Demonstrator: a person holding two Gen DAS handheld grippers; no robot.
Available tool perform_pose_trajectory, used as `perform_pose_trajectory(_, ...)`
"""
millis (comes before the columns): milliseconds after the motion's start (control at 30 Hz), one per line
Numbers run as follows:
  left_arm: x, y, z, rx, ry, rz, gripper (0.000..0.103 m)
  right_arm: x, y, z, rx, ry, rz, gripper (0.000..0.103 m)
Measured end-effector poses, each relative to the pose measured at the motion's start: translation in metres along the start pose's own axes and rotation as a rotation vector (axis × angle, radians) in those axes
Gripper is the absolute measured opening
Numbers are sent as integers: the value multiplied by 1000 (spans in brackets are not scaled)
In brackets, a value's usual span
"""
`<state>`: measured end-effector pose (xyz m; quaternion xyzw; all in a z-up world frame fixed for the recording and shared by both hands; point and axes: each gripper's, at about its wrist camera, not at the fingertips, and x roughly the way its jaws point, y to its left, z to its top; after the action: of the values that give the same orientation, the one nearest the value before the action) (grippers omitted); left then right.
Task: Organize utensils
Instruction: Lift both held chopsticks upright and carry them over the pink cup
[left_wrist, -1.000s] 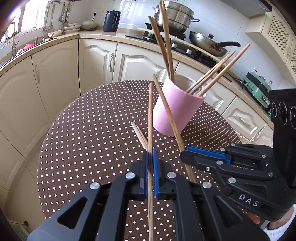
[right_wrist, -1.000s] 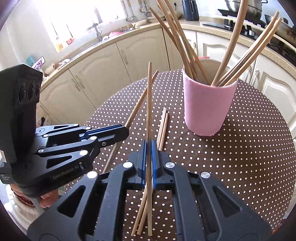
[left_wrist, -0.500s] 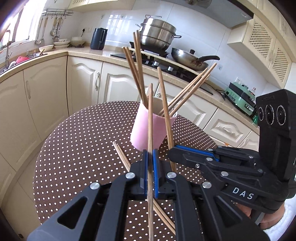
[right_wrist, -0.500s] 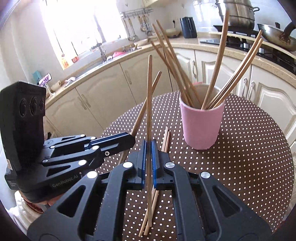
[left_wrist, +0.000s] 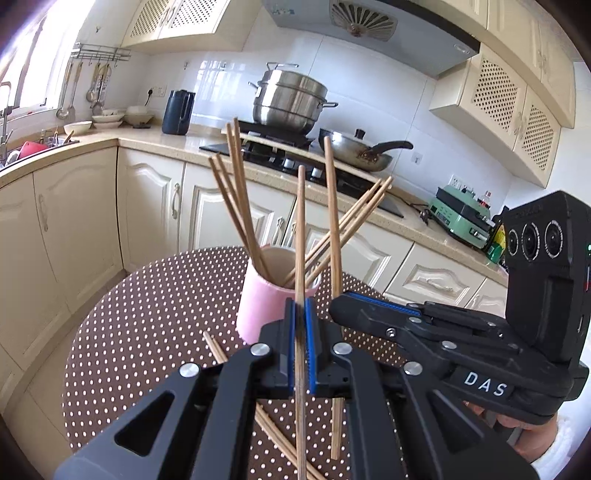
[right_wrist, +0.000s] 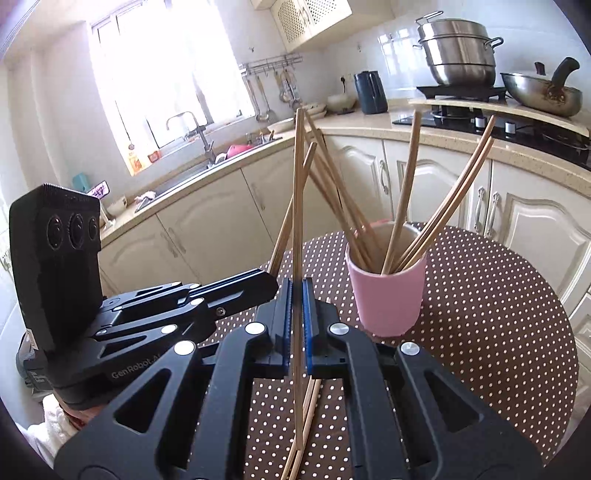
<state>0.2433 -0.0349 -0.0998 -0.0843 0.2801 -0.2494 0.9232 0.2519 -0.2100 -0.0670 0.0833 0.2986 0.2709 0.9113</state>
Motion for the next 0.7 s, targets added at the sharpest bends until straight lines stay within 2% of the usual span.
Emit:
perform_pose_trajectory(267,9,-7,28,12,-79,-33,5,-11,-6,22,14,-92,-6,6)
perform_pose_trajectory(500,21,-8,52,-8,-183,-37,5,-17,-13,47,22,-199,-37,6)
perform_pose_trajectory(700,37,-7,70,-20,-261,-6,6,-9,-17,64,-1,-265,-78,6)
